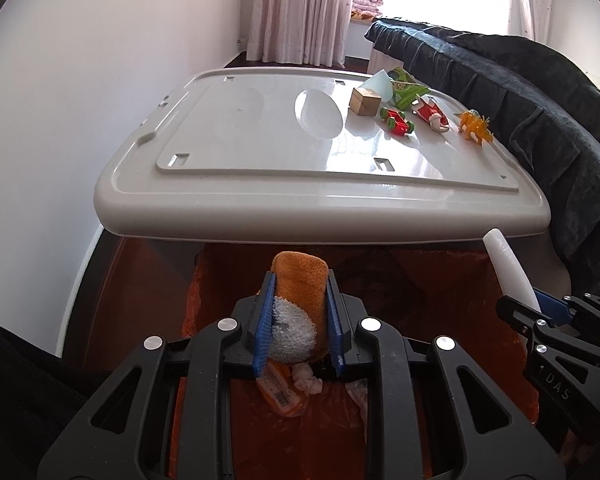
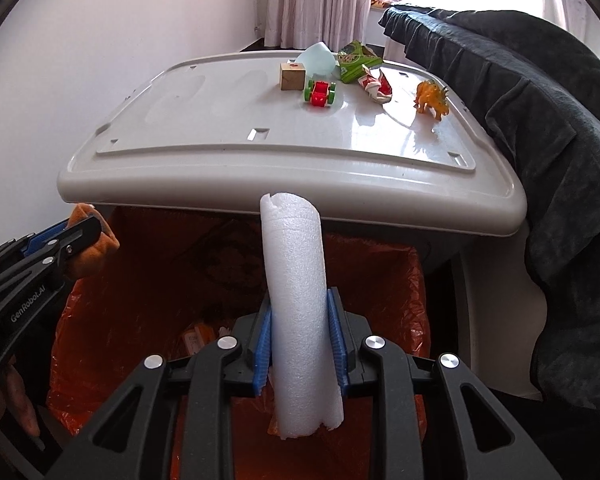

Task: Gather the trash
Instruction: 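Carry the foam roll and orange toy over the bin, then open both tools to drop the foam roll and orange toy into the bin, then grasp the orange-green dinosaur with the right tool while the left tool grasps the wooden block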

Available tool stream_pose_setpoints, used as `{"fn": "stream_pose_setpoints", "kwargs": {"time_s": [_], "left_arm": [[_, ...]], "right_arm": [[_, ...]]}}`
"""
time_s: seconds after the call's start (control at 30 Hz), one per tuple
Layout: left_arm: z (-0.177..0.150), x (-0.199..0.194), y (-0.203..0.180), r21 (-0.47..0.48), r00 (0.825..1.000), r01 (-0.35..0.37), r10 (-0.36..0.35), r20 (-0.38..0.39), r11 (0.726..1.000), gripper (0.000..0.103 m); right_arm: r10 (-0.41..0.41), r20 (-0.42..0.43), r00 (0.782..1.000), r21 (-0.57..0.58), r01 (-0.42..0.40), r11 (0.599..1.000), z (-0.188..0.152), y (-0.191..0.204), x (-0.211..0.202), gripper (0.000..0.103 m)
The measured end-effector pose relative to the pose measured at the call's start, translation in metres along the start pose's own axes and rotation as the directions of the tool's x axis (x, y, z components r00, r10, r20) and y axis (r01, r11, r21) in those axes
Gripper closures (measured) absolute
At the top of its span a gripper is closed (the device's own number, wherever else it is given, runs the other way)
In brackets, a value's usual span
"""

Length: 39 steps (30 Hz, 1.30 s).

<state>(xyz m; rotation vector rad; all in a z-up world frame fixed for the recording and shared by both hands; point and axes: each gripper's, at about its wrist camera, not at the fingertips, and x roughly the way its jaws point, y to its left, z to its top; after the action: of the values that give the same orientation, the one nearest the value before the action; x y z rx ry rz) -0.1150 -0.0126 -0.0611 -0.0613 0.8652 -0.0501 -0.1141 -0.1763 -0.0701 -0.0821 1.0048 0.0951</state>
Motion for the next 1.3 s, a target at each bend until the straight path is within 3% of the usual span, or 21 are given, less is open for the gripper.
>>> {"fn": "stream_pose_setpoints", "kwargs": {"time_s": [0.17,0.2,0.23,0.27,0.33,0.43,0.57,0.77,0.9,1.1,1.3], "left_arm": [[-0.002,0.0,-0.003,0.004,1.0,-0.01,0.01,-0.001,1.0,0.076],[-0.002,0.0,-0.003,0.001,1.0,-0.008,0.008,0.0,1.0,0.07],[-0.002,-0.001,-0.002,-0.008,1.0,-0.006,0.006,0.003,1.0,0.061],[-0.002,-0.003,-0.001,-0.017,1.0,-0.009,0.009,0.009,1.0,0.056],[-0.001,-0.007,0.0,-0.036,0.999,-0.03,0.031,0.025,0.999,0.032],[0.001,-0.01,0.0,-0.042,0.996,-0.073,0.075,0.039,0.996,0.02],[0.004,-0.011,-0.003,-0.016,0.993,-0.106,0.107,0.041,0.994,0.015],[0.019,-0.022,-0.003,-0.024,0.994,-0.06,0.062,0.095,0.998,0.013],[0.035,-0.027,-0.007,-0.021,0.991,0.012,-0.009,0.134,1.0,0.012],[0.065,-0.022,-0.03,0.027,0.983,0.088,-0.091,0.156,0.996,0.012],[0.097,-0.002,-0.058,0.084,0.974,0.123,-0.136,0.179,0.989,0.012]], "right_arm": [[0.001,-0.017,1.0,0.021,-0.001,1.0,-0.003,-0.002,0.002,0.072],[0.001,-0.02,1.0,0.025,-0.001,1.0,-0.003,-0.003,0.002,0.059],[0.001,-0.013,1.0,0.03,-0.001,1.0,-0.003,-0.003,0.001,0.053],[0.001,-0.009,1.0,0.032,-0.001,0.999,-0.003,-0.003,0.0,0.052],[0.004,-0.004,1.0,0.034,-0.004,0.999,-0.002,-0.004,-0.001,0.047],[0.0,0.009,1.0,0.036,0.0,0.999,-0.001,-0.005,-0.003,0.041],[-0.008,0.035,0.999,0.05,0.006,0.999,0.002,-0.009,-0.007,0.034],[-0.02,0.078,0.997,0.089,0.013,0.996,0.013,-0.022,-0.016,0.029],[-0.033,0.102,0.994,0.096,0.024,0.995,0.028,-0.031,-0.02,0.027],[-0.117,0.157,0.981,0.101,0.102,0.99,0.079,-0.064,-0.016,0.027],[-0.22,0.163,0.962,0.107,0.204,0.973,0.148,-0.11,0.026,0.026]]}}
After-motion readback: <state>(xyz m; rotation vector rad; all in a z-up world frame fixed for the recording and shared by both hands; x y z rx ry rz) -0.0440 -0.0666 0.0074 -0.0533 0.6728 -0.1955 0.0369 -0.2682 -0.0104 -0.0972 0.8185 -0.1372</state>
